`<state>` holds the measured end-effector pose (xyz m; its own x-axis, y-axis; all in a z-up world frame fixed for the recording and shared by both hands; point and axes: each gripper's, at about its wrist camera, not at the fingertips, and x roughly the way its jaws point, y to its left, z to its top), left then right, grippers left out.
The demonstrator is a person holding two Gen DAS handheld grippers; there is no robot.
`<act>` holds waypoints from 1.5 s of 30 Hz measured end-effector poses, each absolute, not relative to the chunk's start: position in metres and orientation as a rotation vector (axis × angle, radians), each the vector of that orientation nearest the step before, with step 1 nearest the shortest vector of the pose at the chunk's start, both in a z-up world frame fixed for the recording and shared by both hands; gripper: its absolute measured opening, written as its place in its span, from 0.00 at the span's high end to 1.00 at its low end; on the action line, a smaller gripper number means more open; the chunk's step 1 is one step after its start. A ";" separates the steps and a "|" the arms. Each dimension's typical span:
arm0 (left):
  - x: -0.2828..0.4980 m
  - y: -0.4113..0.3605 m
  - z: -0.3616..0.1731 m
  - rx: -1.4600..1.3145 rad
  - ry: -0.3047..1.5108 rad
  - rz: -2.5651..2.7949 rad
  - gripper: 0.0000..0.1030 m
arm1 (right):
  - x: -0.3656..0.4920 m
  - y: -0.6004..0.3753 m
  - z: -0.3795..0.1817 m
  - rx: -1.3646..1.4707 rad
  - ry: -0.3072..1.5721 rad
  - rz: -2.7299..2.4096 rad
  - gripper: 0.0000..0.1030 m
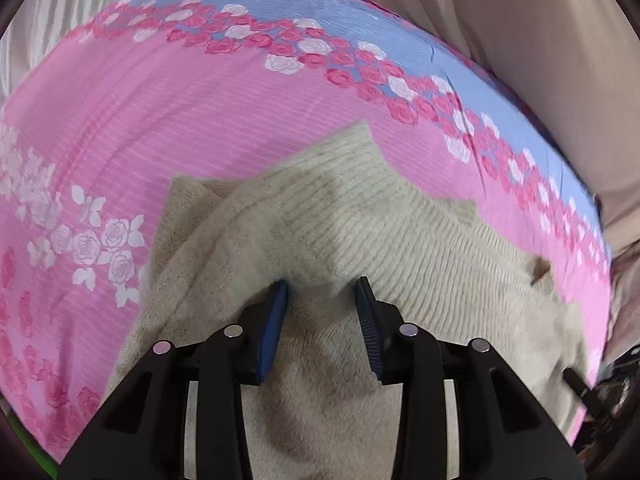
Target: Fold small clothes
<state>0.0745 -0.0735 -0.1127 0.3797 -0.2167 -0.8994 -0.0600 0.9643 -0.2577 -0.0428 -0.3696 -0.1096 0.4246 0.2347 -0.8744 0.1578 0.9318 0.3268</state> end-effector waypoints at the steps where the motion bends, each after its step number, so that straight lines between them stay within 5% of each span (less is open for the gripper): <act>1: 0.075 -0.075 -0.113 -0.261 1.179 -0.098 0.66 | -0.041 -0.372 -0.119 0.350 1.166 0.015 0.93; 2: 0.075 -0.074 -0.113 -0.261 1.178 -0.095 0.66 | -0.038 -0.381 -0.131 0.352 1.186 -0.024 1.00; 5: 0.064 -0.063 -0.106 -0.318 1.179 -0.107 0.68 | -0.041 -0.413 -0.125 0.576 1.130 -0.060 1.00; 7: 0.058 -0.059 -0.087 -0.295 1.111 -0.112 0.63 | -0.044 -0.408 -0.103 0.563 1.077 -0.018 0.90; 11: 0.081 -0.059 -0.106 -0.213 1.148 -0.048 0.62 | -0.016 -0.382 -0.129 0.446 1.182 0.019 0.91; 12: 0.086 -0.059 -0.115 -0.193 1.159 -0.034 0.60 | -0.008 -0.384 -0.144 0.417 1.198 -0.006 1.00; 19: 0.092 -0.064 -0.112 -0.121 1.145 -0.049 0.58 | -0.017 -0.397 -0.111 0.464 1.106 -0.039 0.92; 23: 0.091 -0.068 -0.113 -0.086 1.138 -0.039 0.58 | -0.018 -0.412 -0.143 0.421 1.163 -0.079 1.00; 43: 0.091 -0.083 -0.116 0.010 1.143 -0.015 0.53 | 0.000 -0.452 -0.128 0.458 1.125 -0.195 1.00; 45: 0.093 -0.080 -0.115 -0.010 1.152 -0.020 0.53 | -0.012 -0.443 -0.115 0.438 1.081 -0.179 0.93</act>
<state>0.0925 -0.0797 -0.1149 0.4065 -0.0212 -0.9134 0.0108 0.9998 -0.0184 -0.0118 -0.4426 -0.1153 0.4661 0.0704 -0.8819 0.3504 0.9006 0.2571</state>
